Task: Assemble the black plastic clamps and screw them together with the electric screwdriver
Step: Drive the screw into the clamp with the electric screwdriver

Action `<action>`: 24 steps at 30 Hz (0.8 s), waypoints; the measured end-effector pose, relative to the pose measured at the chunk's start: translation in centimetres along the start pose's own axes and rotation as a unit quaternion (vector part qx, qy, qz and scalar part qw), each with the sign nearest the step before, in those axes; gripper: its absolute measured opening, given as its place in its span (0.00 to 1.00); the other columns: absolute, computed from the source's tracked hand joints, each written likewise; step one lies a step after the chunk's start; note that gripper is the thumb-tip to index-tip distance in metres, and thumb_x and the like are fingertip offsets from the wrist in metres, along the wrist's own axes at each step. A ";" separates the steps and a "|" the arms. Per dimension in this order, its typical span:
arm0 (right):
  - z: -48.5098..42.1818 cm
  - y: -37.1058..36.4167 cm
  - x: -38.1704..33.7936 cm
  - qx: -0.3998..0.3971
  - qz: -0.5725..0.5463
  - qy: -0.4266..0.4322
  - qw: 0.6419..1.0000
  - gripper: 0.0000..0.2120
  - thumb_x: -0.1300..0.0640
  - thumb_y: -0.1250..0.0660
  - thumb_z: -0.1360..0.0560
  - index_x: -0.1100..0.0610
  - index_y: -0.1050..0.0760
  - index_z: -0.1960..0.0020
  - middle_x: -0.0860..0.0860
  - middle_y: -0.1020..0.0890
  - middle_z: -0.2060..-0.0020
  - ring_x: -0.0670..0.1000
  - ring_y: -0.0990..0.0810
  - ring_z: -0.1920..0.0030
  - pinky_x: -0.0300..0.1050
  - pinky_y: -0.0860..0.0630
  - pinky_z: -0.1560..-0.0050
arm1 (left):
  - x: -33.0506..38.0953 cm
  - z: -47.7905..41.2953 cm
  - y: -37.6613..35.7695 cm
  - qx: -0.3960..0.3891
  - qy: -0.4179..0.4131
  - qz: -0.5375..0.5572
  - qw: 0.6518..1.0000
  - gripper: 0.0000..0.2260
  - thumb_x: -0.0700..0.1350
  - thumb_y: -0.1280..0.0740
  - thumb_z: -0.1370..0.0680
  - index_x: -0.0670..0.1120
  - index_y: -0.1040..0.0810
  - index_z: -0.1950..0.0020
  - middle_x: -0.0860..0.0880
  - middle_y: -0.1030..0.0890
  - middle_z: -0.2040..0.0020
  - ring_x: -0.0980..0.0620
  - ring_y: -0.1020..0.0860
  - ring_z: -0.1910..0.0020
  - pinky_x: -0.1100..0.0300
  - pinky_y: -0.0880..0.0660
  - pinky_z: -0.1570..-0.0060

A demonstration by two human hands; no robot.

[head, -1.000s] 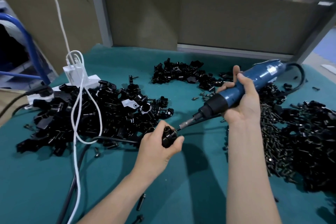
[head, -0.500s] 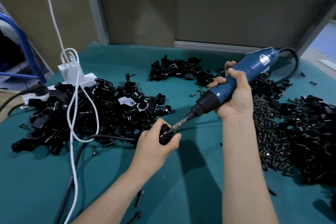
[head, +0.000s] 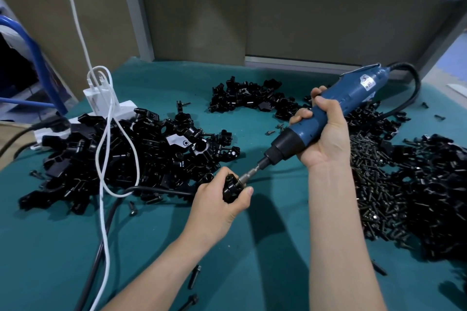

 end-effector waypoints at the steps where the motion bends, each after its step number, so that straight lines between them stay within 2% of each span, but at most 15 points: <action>1: 0.0 0.0 0.0 0.001 0.000 -0.001 1.000 0.08 0.65 0.39 0.24 0.52 0.29 0.52 0.44 0.20 0.61 0.44 0.29 0.75 0.36 0.28 0.70 | 0.0 0.0 0.0 0.000 0.000 0.000 1.000 0.11 0.46 0.29 0.25 0.42 0.28 0.57 0.40 0.18 0.64 0.39 0.24 0.63 0.44 0.25 0.60; 6: 0.0 -0.1 0.1 0.000 0.004 -0.002 1.000 0.08 0.65 0.39 0.24 0.53 0.29 0.52 0.44 0.21 0.60 0.43 0.29 0.74 0.37 0.28 0.70 | 0.0 0.0 -0.1 0.000 0.000 0.005 1.000 0.13 0.50 0.30 0.26 0.42 0.28 0.57 0.41 0.18 0.64 0.39 0.24 0.63 0.44 0.26 0.60; 10: 0.0 -0.1 0.3 0.004 0.006 -0.005 1.000 0.09 0.65 0.39 0.24 0.52 0.28 0.53 0.44 0.21 0.60 0.44 0.29 0.74 0.37 0.28 0.70 | 0.1 0.1 0.0 0.002 0.005 0.009 1.000 0.17 0.55 0.34 0.30 0.41 0.28 0.57 0.40 0.19 0.65 0.38 0.26 0.64 0.44 0.26 0.61; 13: 0.0 -0.2 0.4 0.004 0.008 -0.006 1.000 0.09 0.66 0.39 0.24 0.52 0.28 0.53 0.44 0.20 0.60 0.44 0.29 0.74 0.37 0.28 0.70 | 0.2 0.2 0.0 0.003 0.003 0.006 1.000 0.16 0.54 0.33 0.29 0.41 0.29 0.57 0.39 0.20 0.65 0.38 0.26 0.65 0.44 0.27 0.62; 17: 0.0 -0.4 0.5 -0.001 0.010 -0.006 1.000 0.09 0.65 0.39 0.24 0.52 0.27 0.54 0.44 0.20 0.61 0.44 0.29 0.74 0.36 0.28 0.70 | -0.1 0.2 0.0 0.005 0.006 0.005 1.000 0.11 0.47 0.30 0.25 0.41 0.29 0.57 0.39 0.19 0.65 0.38 0.27 0.65 0.45 0.27 0.62; 24: 0.1 -0.9 0.6 -0.012 0.017 0.001 1.000 0.09 0.66 0.39 0.24 0.52 0.28 0.54 0.44 0.20 0.61 0.44 0.29 0.74 0.37 0.28 0.70 | -0.2 0.1 0.1 0.010 0.004 0.013 1.000 0.12 0.49 0.31 0.26 0.41 0.28 0.57 0.39 0.20 0.65 0.39 0.28 0.66 0.46 0.29 0.64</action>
Point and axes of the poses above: each hand's wrist, its own z-axis away from the middle knuckle, its own y-axis out of the back of the hand, x = y × z, the point moved 10 cm from there along -z, towards the middle knuckle
